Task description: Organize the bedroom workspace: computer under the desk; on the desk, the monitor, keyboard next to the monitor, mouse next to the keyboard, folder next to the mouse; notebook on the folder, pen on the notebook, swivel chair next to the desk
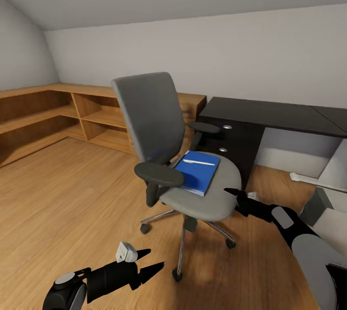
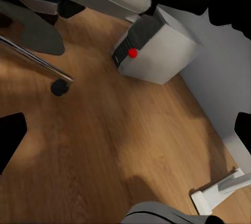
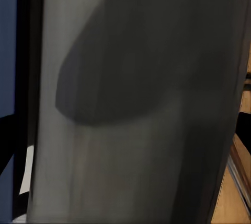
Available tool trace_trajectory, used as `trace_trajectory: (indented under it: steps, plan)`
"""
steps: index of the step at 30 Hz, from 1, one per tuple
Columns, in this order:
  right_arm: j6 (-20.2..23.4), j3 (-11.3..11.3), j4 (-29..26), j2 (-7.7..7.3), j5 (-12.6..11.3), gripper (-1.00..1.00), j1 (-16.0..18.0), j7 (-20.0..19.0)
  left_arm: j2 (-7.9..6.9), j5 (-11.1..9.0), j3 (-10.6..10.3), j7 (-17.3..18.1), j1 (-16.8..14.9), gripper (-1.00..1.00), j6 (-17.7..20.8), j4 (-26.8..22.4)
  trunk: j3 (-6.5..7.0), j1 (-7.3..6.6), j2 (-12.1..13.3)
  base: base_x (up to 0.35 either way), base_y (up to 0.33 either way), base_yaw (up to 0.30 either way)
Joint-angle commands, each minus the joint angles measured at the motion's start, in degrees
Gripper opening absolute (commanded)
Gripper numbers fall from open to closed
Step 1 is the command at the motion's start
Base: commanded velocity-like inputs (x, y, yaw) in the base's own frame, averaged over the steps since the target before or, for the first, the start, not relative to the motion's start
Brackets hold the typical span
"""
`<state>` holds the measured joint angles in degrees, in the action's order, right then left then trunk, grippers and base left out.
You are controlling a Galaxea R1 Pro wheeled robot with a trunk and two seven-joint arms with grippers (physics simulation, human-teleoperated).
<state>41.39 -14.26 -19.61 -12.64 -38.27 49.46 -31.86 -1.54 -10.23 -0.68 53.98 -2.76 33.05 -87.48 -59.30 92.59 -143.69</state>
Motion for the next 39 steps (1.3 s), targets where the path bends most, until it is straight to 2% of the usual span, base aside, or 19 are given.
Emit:
trace_trajectory:
  steps: [1,4,13,21,27,39]
  plan:
    - [0.7,-0.2,0.0,0.07,-0.8,1.0,0.0,-0.1,-0.04,-0.4,-0.1,-0.1,-0.1,1.0,0.4,0.0,-0.05,-0.01,0.0,0.0,0.0,0.232]
    - [0.7,-0.2,0.0,0.07,-0.8,1.0,0.0,-0.1,-0.03,-0.4,-1.0,-0.1,0.0,1.0,0.4,0.1,-0.05,-0.01,0.0,0.0,0.0,0.232]
    - [0.6,-0.2,0.0,-0.01,-0.8,1.0,0.0,-0.1,-0.04,-0.4,-1.4,-0.1,-0.1,1.0,0.4,0.3,-0.05,-0.01,0.0,0.0,0.0,0.203]
    - [0.6,-0.2,0.0,-0.1,-0.8,1.0,0.0,-0.1,-0.04,-0.4,-1.5,-0.1,-0.1,1.0,0.4,0.6,-0.05,-0.01,0.0,-0.004,0.0,0.02]
    - [0.6,-0.2,0.0,-0.11,0.1,1.0,-0.1,-0.1,0.03,-0.3,-1.5,-0.1,-0.1,1.0,0.4,0.8,-0.05,-0.01,0.0,-0.217,0.0,0.0]
    - [0.6,-0.2,0.0,-0.02,0.5,1.0,-0.1,0.0,0.05,-0.3,-1.6,-0.1,-0.1,1.0,0.3,0.8,-0.05,-0.01,0.0,-0.06,0.0,0.0]
